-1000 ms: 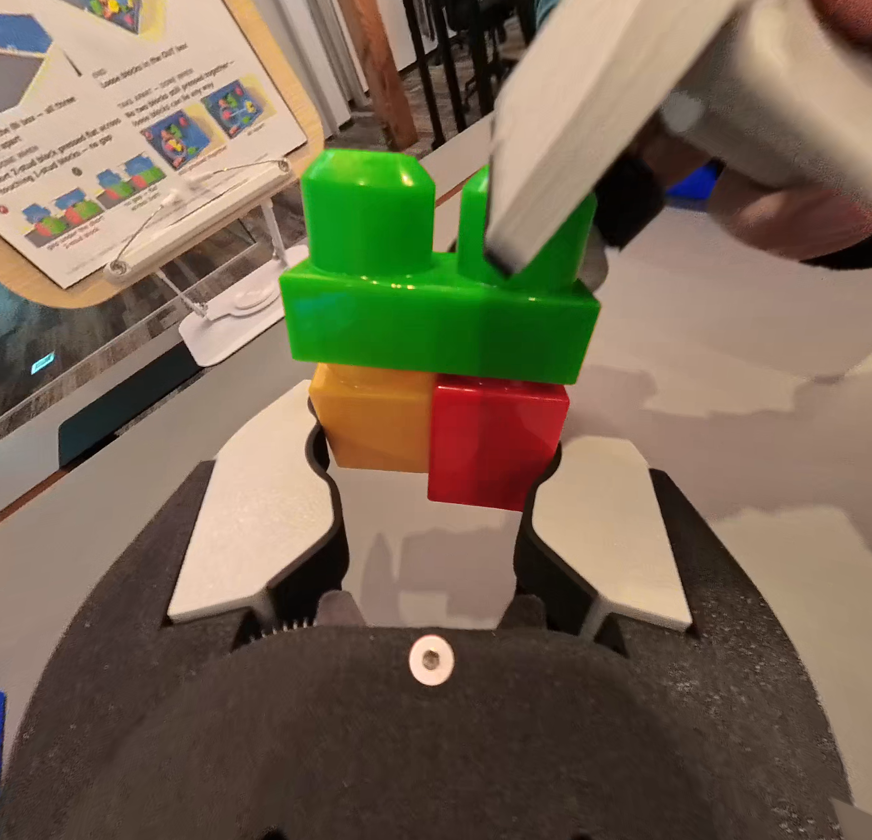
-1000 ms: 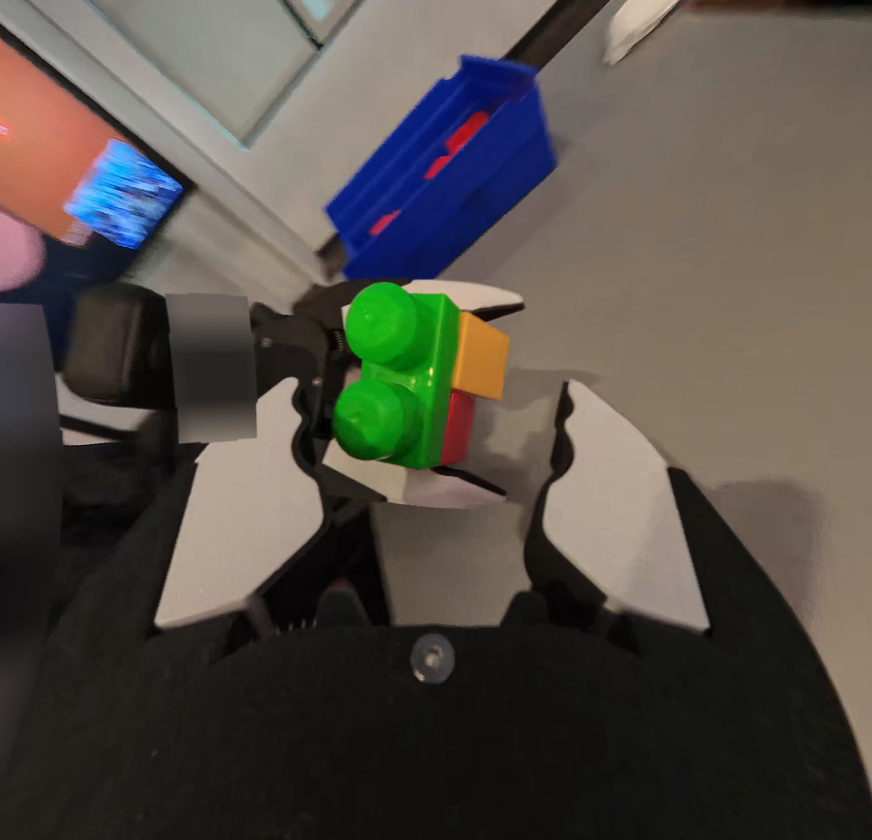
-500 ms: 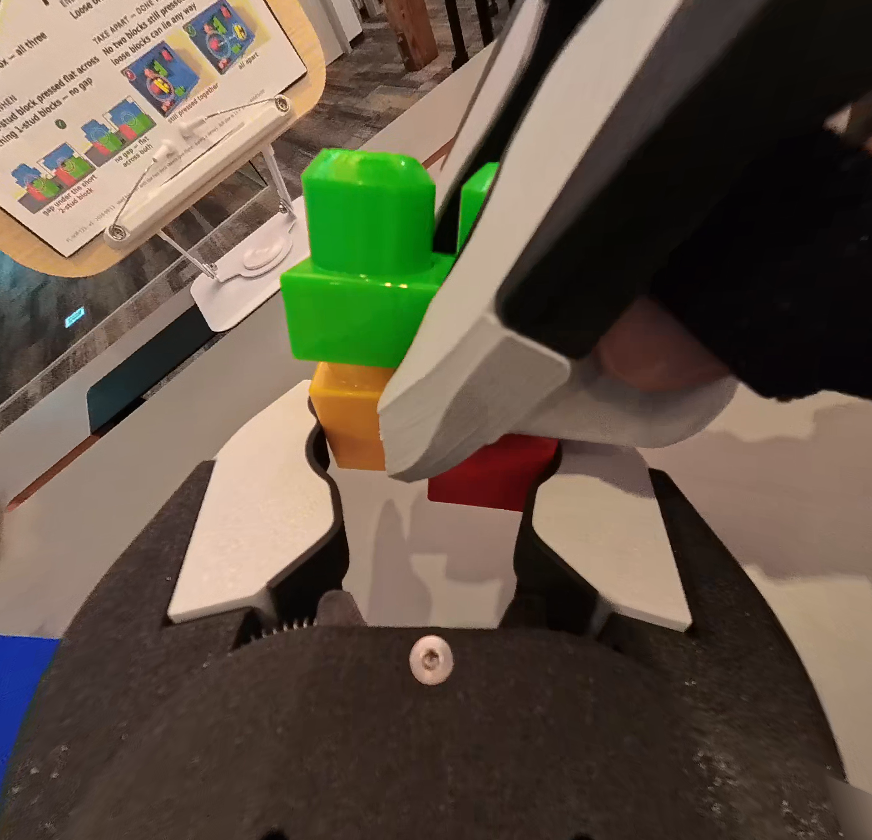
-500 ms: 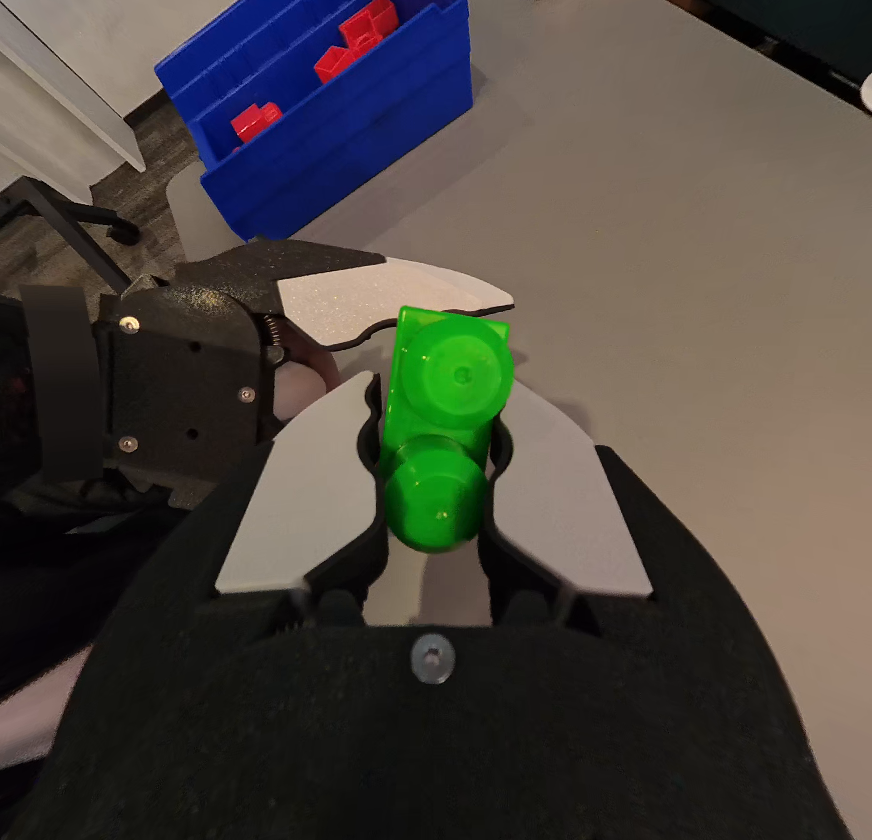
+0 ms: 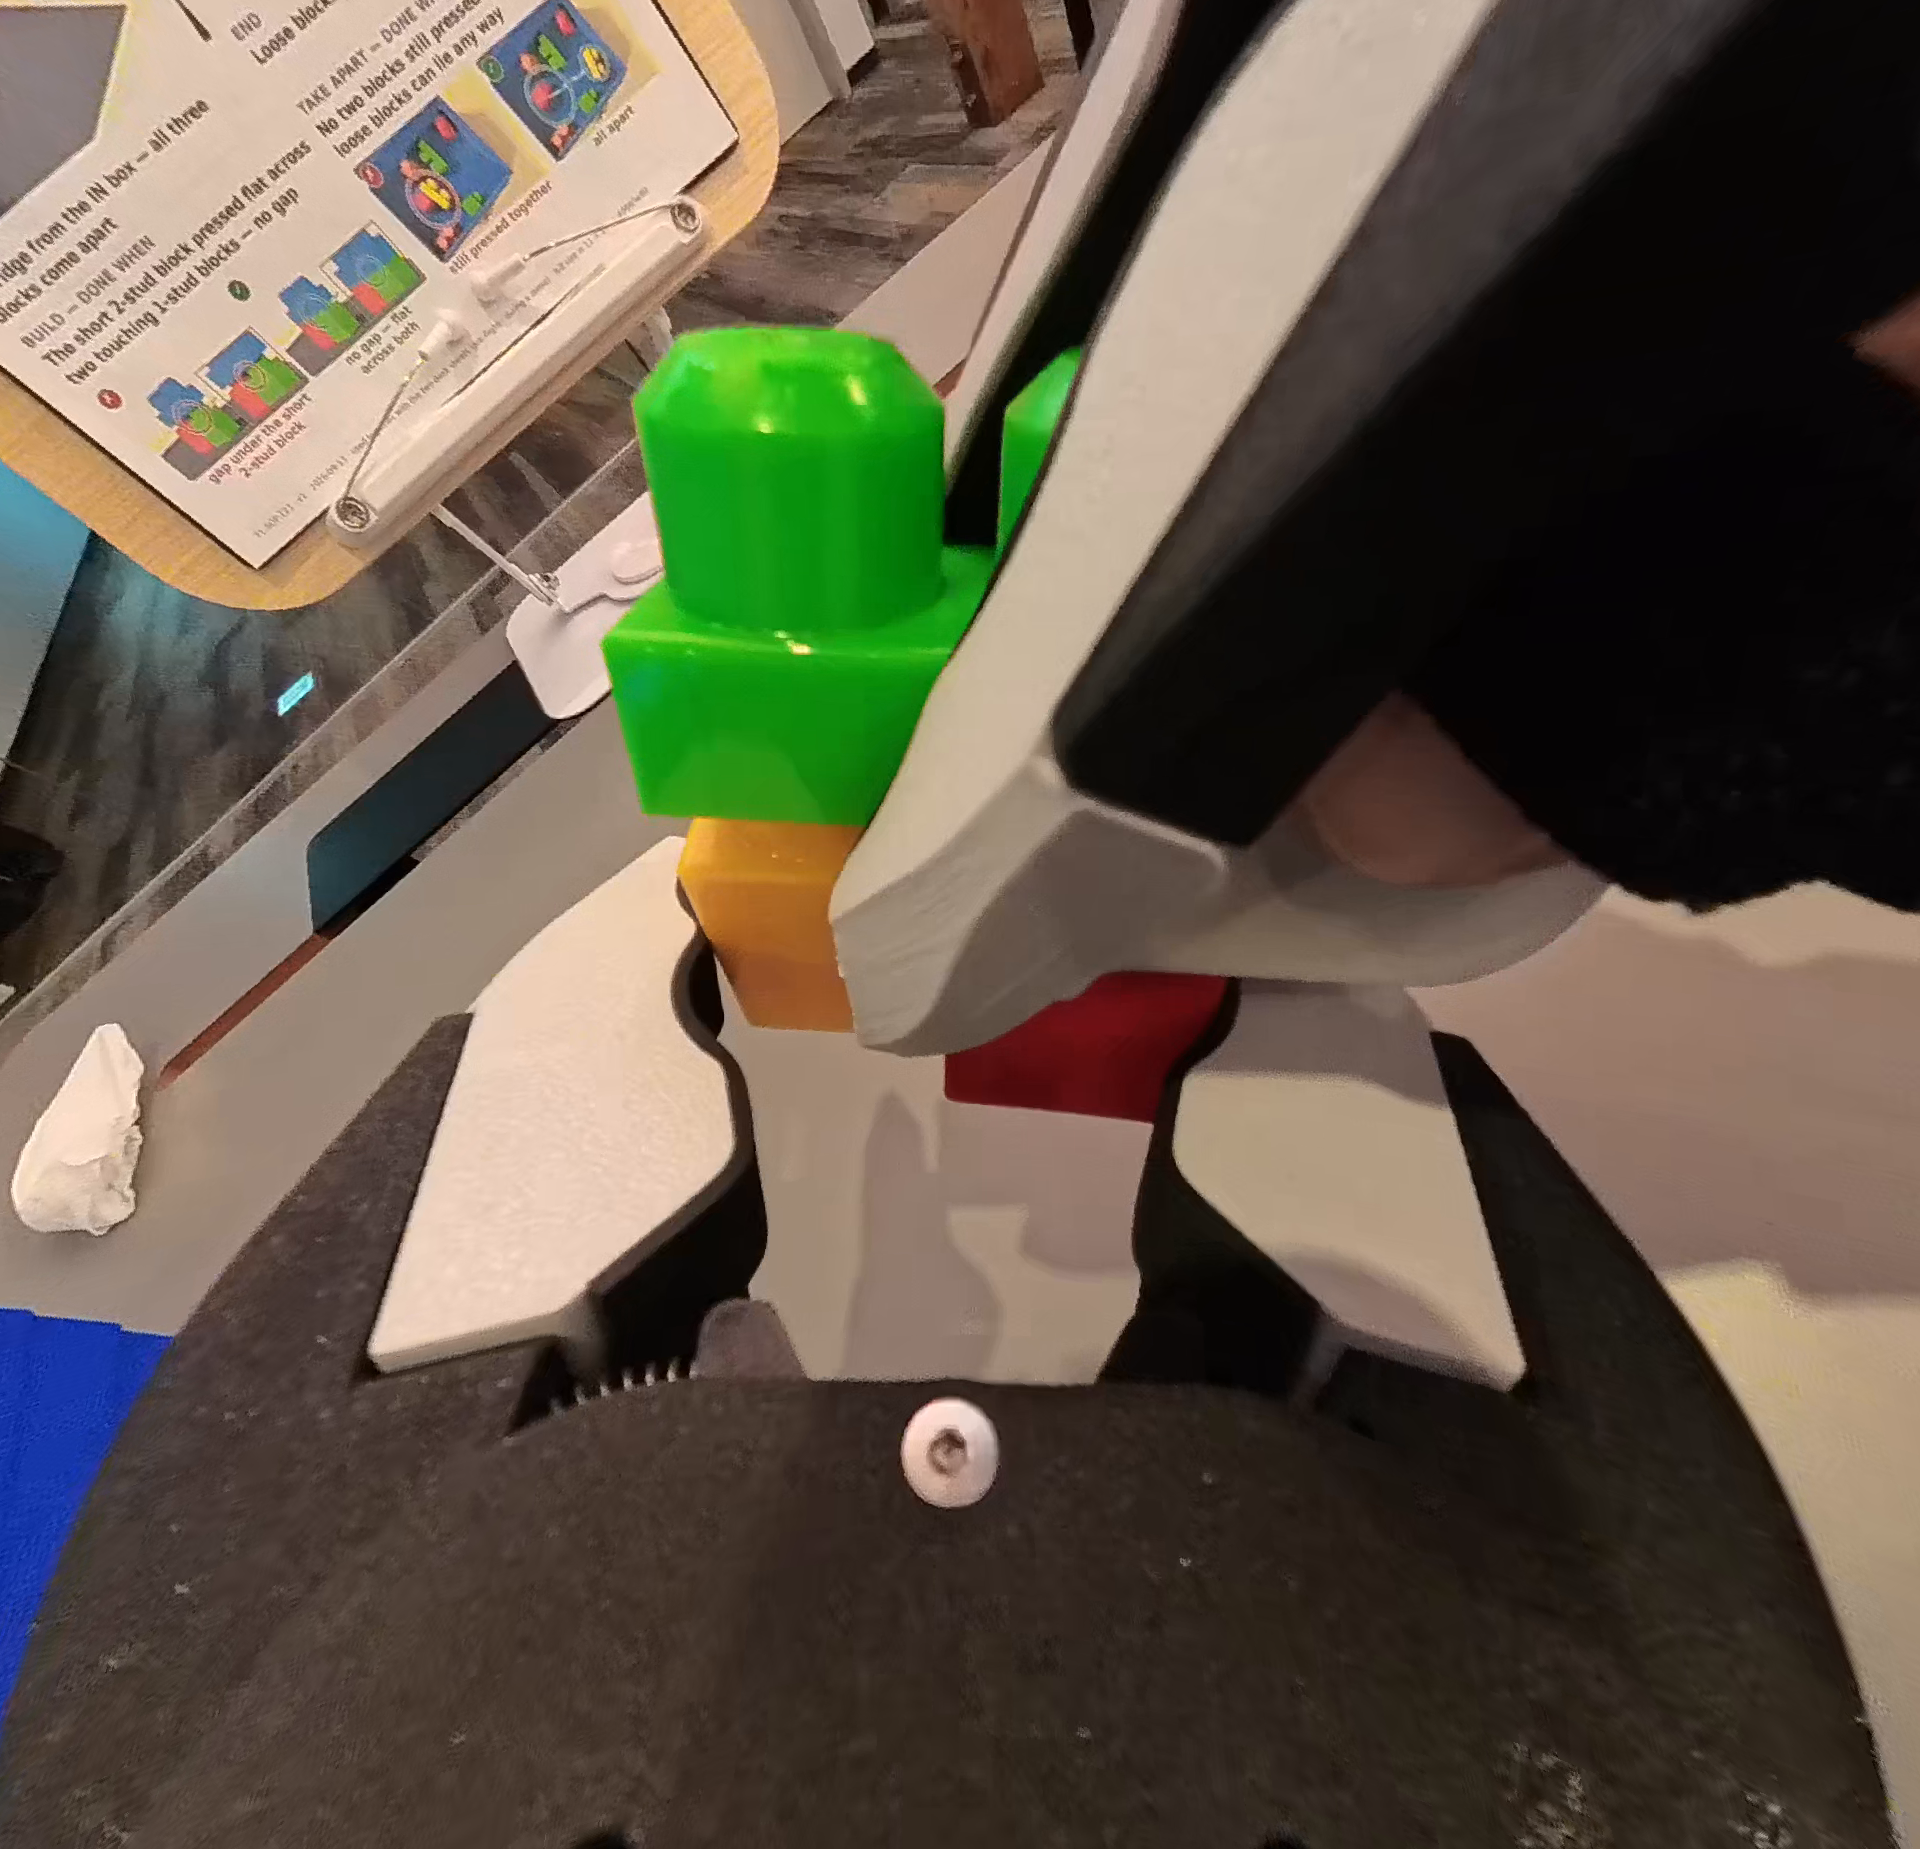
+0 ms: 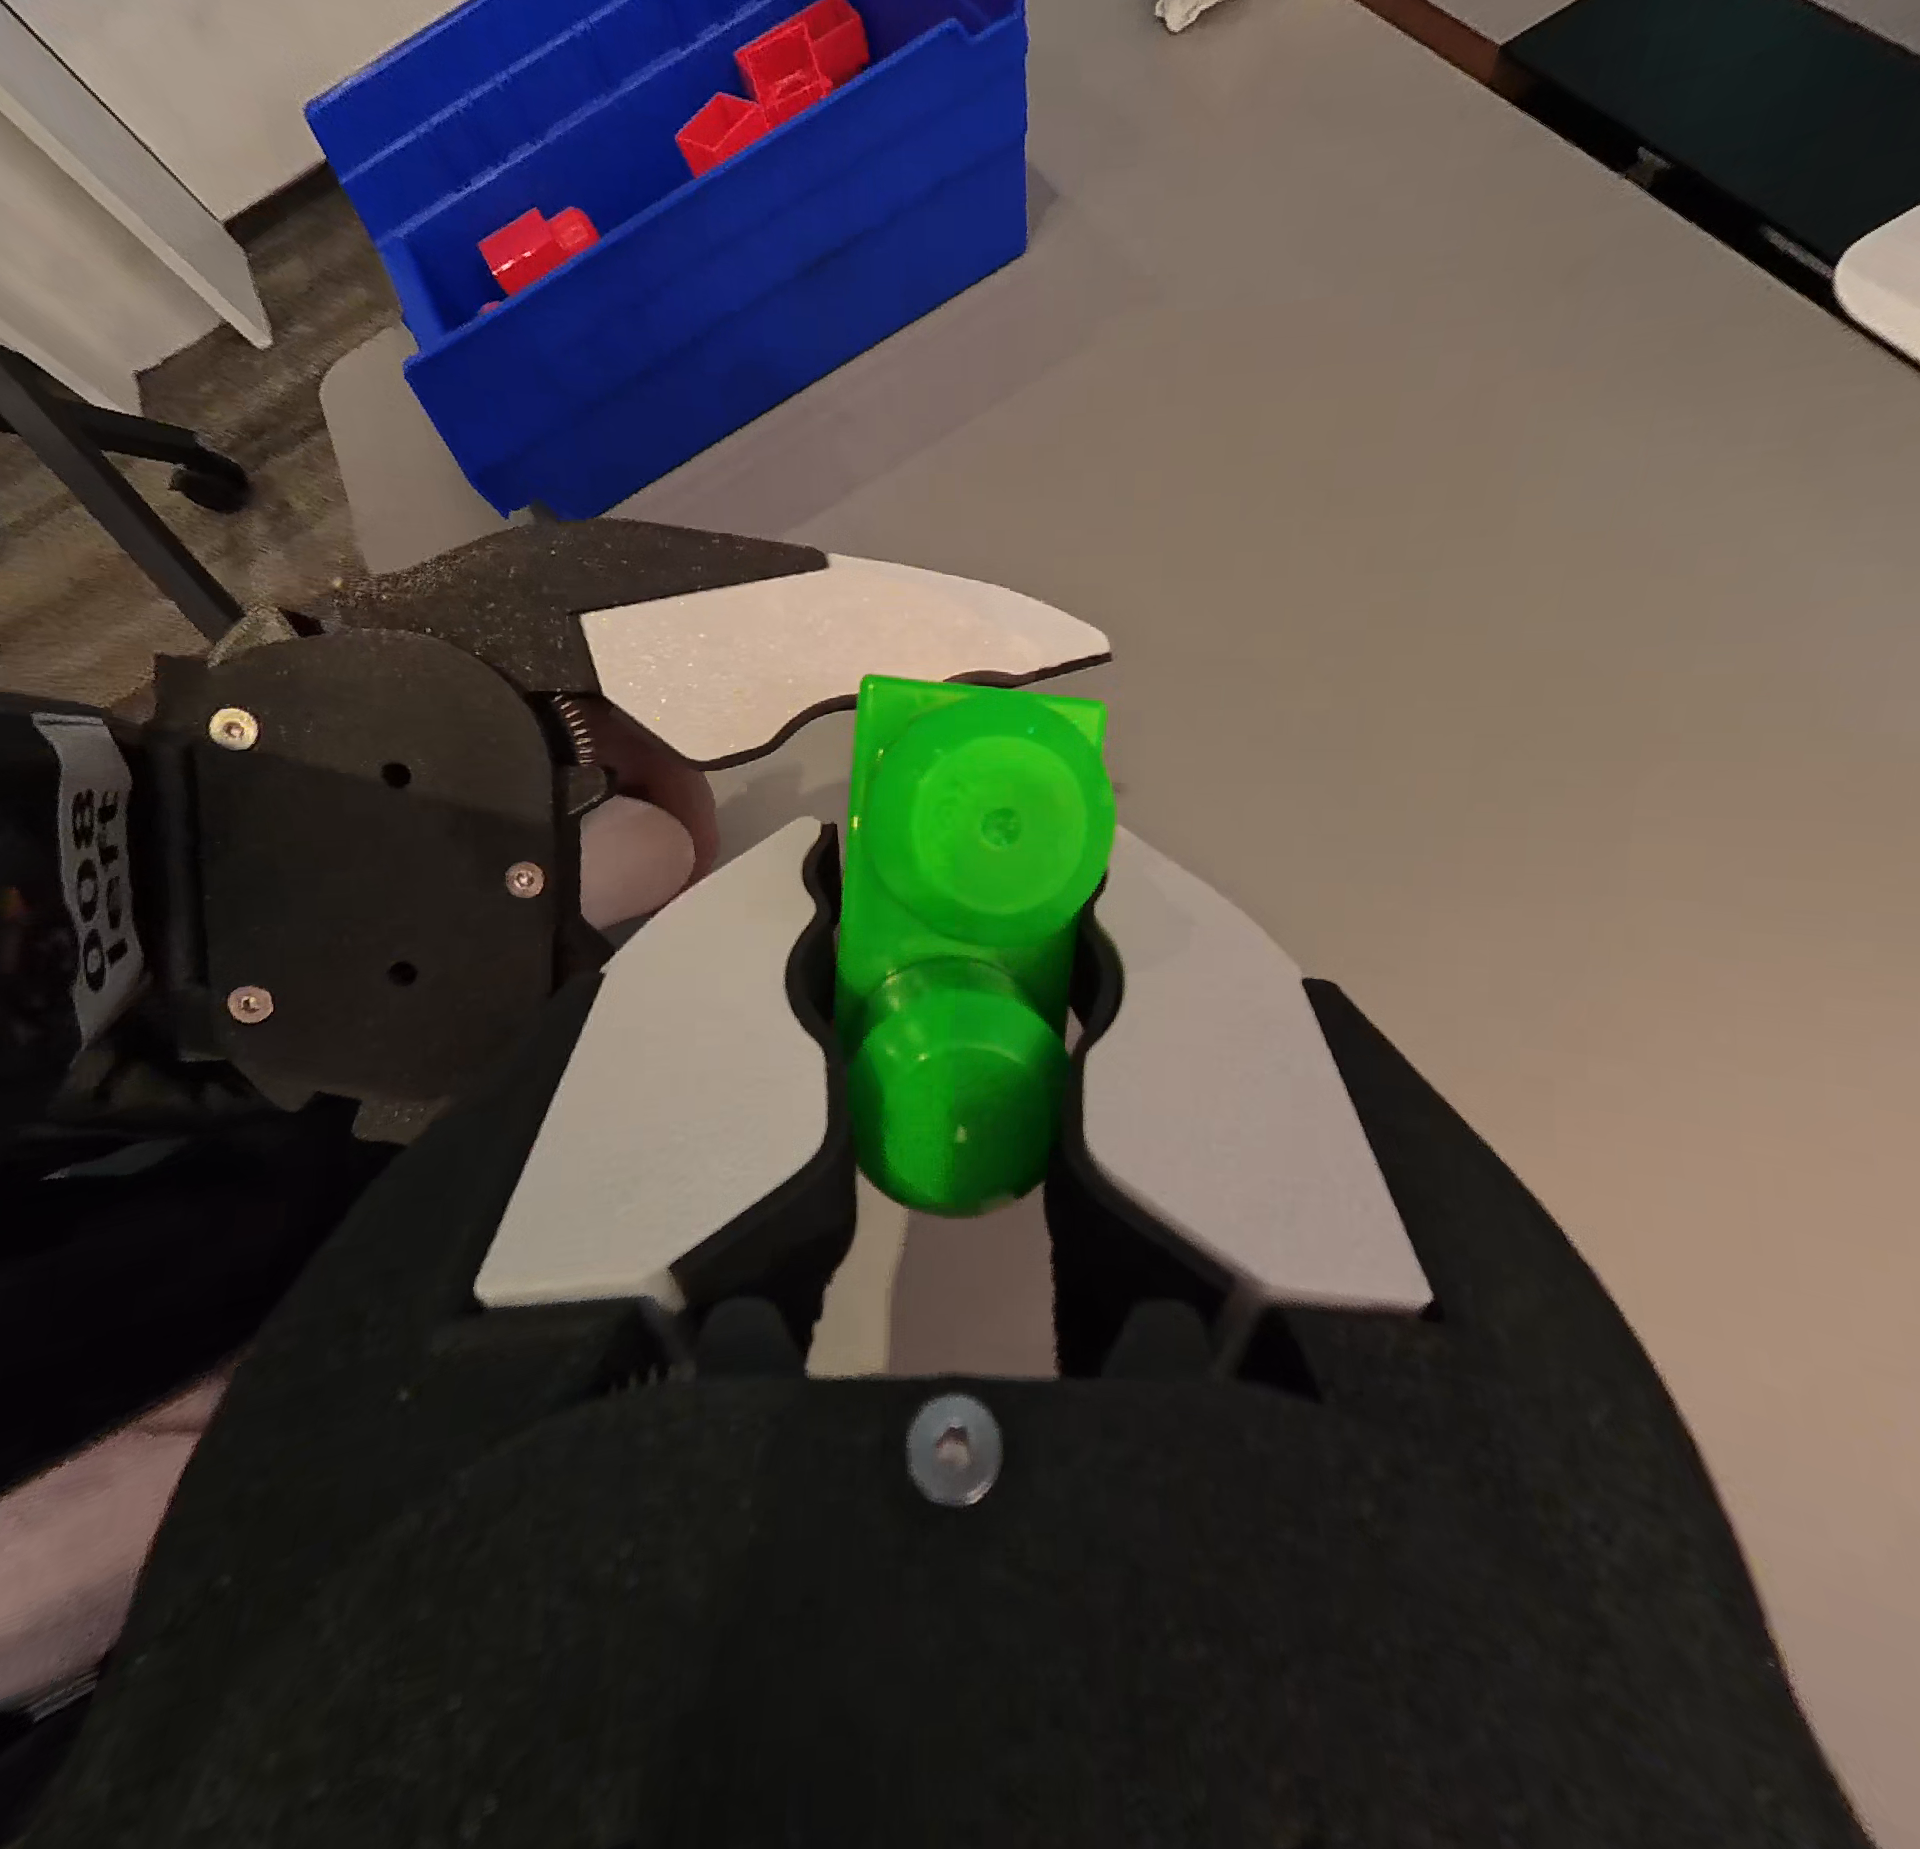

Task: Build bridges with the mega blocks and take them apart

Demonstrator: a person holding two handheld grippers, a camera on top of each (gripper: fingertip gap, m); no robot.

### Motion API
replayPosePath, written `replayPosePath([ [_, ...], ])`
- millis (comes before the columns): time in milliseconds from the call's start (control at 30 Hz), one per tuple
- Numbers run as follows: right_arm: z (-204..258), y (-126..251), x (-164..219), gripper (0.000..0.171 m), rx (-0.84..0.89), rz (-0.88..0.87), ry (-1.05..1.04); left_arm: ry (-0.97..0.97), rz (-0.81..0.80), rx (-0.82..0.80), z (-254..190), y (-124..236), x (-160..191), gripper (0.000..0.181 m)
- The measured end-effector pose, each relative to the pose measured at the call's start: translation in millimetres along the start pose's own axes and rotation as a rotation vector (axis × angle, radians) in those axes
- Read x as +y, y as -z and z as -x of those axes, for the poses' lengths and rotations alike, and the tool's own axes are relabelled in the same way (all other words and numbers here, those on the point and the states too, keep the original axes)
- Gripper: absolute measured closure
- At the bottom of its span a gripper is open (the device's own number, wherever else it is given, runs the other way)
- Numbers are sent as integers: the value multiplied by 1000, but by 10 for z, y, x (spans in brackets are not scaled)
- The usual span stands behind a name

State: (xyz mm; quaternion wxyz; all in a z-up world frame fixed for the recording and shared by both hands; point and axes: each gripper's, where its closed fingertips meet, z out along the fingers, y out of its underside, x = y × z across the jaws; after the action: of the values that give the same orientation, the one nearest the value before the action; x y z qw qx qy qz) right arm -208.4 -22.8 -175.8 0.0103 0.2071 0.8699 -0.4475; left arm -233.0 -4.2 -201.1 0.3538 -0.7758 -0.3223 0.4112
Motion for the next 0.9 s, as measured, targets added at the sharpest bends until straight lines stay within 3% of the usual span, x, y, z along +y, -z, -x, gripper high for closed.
replayPosePath([
  [167, 27, 6, 5, 127, -59, -8, -20, -17, -18, 4, 8, 7, 0, 93],
  [233, 50, 39, -29, 111, -83, -22, -45, -4, -45, -13, 49, 18, -17, 93],
  [400, 72, 240, -140, 91, -187, -125, -131, 61, -123, -4, 129, 91, -73, 93],
  [500, 167, 366, -150, 74, -398, -194, -278, 67, -241, 40, 94, 218, -224, 93],
  [600, 373, 549, -220, 81, -785, -271, -489, 64, -349, 76, 44, 361, -383, 93],
  [667, 413, 622, -226, 79, -910, -305, -540, 64, -377, 94, 21, 412, -427, 93],
  [733, 430, 669, -220, 73, -966, -316, -560, 63, -386, 119, -5, 432, -426, 93],
  [800, 426, 622, -171, 40, -937, -273, -575, 52, -380, 120, -9, 429, -403, 93],
  [900, 419, 554, -148, 30, -888, -261, -560, 32, -386, 127, -46, 449, -424, 93],
])
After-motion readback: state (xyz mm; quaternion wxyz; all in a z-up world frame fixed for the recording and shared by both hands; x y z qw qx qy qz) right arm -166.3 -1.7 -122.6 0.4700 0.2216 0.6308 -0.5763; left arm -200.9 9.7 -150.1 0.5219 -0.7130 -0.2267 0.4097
